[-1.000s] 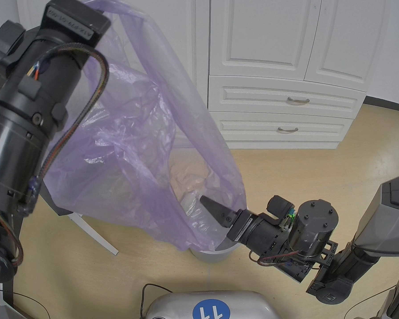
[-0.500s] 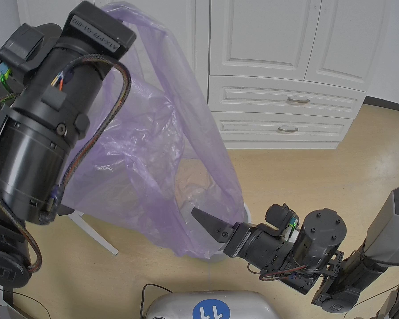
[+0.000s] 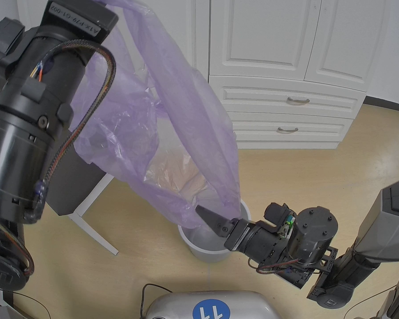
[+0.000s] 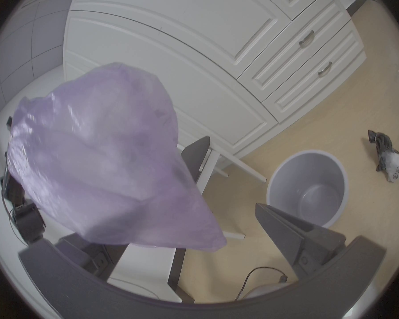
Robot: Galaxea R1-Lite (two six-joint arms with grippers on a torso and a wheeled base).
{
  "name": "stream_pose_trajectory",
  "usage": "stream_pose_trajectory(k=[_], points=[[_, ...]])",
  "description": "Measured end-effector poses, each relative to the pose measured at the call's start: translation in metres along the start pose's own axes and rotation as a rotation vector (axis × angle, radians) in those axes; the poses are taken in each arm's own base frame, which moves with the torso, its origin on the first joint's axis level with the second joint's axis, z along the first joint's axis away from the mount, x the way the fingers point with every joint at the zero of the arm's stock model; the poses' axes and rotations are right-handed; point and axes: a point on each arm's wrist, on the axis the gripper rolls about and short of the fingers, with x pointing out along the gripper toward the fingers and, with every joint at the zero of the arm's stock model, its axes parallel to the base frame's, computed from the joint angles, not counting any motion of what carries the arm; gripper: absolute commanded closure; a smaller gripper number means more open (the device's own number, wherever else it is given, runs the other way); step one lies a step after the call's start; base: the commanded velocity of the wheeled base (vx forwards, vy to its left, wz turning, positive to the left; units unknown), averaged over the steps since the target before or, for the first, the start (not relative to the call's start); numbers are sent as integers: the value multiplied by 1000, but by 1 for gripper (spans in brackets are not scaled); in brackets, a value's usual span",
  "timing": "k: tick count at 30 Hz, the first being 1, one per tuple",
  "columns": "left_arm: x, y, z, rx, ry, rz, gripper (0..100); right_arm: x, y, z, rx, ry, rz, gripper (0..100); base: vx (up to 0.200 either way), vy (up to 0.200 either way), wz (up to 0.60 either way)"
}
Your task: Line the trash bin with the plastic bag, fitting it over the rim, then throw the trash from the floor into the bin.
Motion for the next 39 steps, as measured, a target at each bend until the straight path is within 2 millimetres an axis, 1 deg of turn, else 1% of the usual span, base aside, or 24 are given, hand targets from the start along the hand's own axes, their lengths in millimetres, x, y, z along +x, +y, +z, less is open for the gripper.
stream_pose_trajectory(k=[6,10,13,19,28,39], points=[[0,-1,2,-3,-4,-2,100,2,1,19,-20,-67,7,0,0,0,0],[-1,-2,2,-9,-3,-6,100,3,1,23,-20,-94,1,0,0,0,0],[-1,-6,2,-19,-1,-13,100,5,1,21,-20,-95,-8,0,0,0,0],[-2,-11,1,-43,-11,-26,100,12,-2,9,-15,-87,-33,0,0,0,0],[-7,-20,-4,-53,4,-53,100,21,0,-5,-11,-84,-42,0,0,0,0],[-9,-23,-7,-55,21,-62,100,22,2,-5,-8,-87,-36,0,0,0,0]])
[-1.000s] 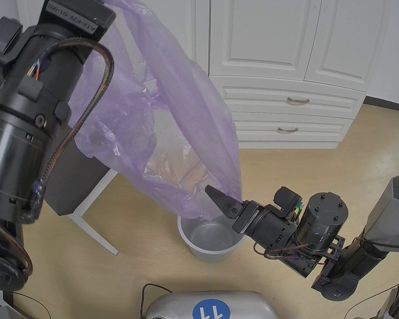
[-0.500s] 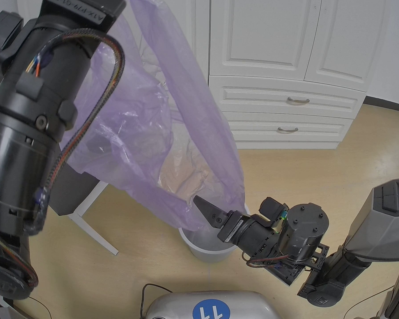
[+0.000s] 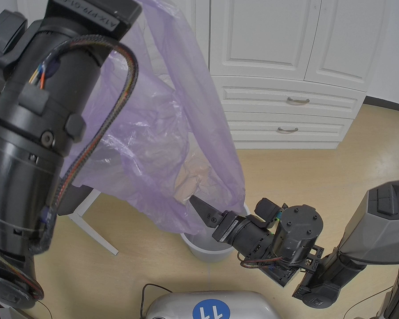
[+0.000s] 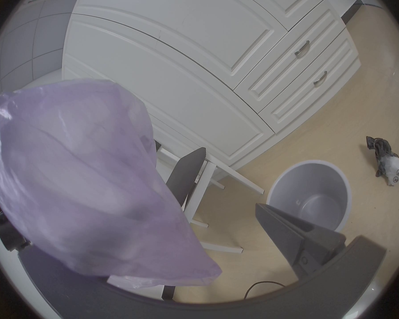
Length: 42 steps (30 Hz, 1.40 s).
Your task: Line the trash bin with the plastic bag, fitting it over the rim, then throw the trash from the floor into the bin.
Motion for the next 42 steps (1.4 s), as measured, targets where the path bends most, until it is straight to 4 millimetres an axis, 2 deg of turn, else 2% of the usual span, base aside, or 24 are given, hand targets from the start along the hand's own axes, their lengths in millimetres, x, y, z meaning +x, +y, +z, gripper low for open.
stream_pose_trajectory(k=[5,10,15,27,35,42], points=[[0,0,1,0,-2,-1,100,-6,5,3,10,8,19,0,0,0,0],[0,-1,7,-7,-17,-4,100,-18,12,-9,30,84,52,0,0,0,0],[0,-2,14,-15,-34,-6,100,-18,8,-16,31,114,43,0,0,0,0],[-4,-9,30,-60,-61,-31,100,-24,15,5,35,60,68,0,0,0,0],[-6,-12,38,-81,-77,-40,100,-22,10,6,33,58,53,0,0,0,0],[-8,-14,37,-93,-66,-49,100,-21,7,7,8,50,42,0,0,0,0]])
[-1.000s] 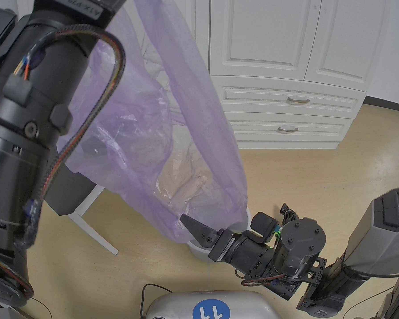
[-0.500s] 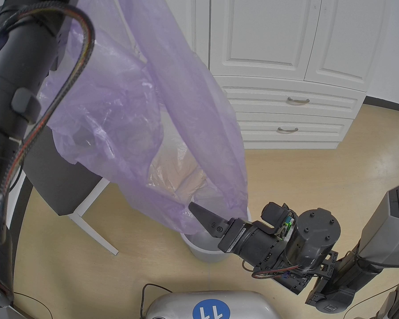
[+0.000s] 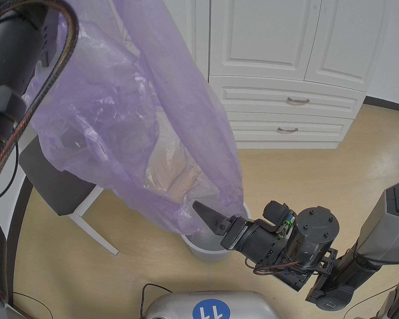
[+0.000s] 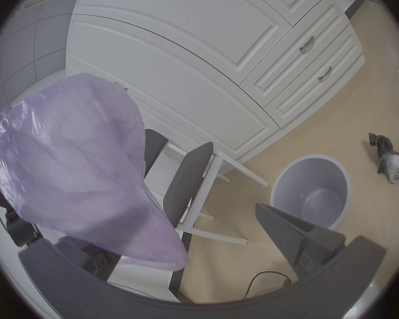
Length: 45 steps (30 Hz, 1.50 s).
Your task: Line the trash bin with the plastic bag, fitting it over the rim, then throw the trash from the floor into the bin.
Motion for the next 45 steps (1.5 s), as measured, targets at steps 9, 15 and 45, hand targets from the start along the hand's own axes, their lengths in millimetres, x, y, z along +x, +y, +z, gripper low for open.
stream_pose_trajectory(k=[9,15,45], points=[[0,-1,-2,7,7,-4,100,0,-2,3,-4,-11,-7,0,0,0,0],[0,-1,-2,4,7,-6,100,-2,-6,0,-9,6,-21,0,0,0,0],[-5,-15,-15,-46,53,-35,100,-14,12,-29,-39,105,28,0,0,0,0]])
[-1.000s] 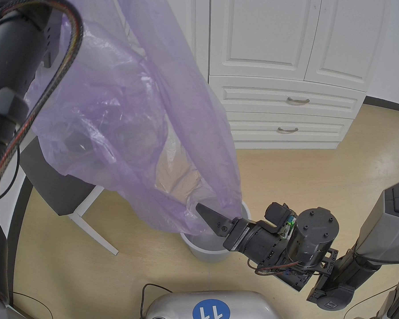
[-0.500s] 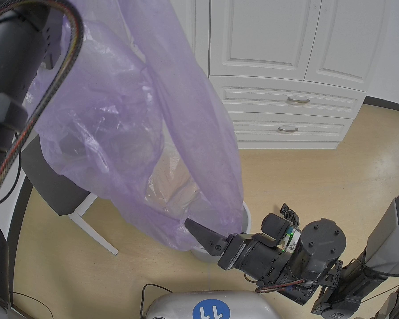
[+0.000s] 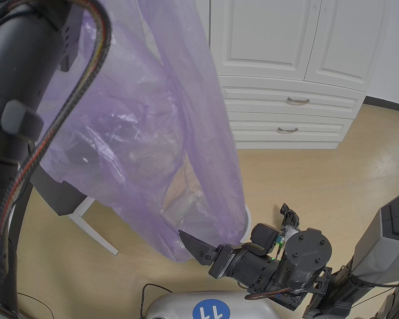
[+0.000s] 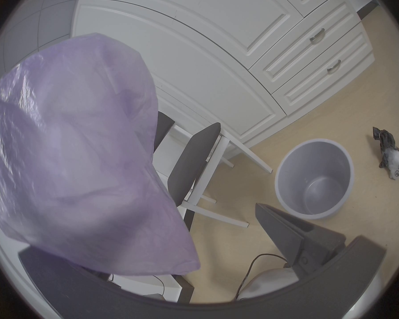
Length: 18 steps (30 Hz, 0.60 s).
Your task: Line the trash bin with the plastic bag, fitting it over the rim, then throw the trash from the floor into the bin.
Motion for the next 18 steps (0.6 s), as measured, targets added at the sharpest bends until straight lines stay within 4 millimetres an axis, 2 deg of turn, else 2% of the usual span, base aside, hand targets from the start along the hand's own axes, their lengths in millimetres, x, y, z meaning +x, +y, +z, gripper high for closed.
stream_pose_trajectory(k=[6,13,14,18], points=[[0,-1,1,-3,-3,-3,100,6,-3,6,2,-29,-9,0,0,0,0],[-4,-7,-5,-23,23,-10,100,4,1,14,5,-55,11,0,0,0,0],[-4,-9,-6,-26,28,-11,100,5,1,15,5,-58,11,100,0,0,0],[-5,-10,-8,-31,32,-12,100,5,2,16,6,-64,13,100,0,0,0]])
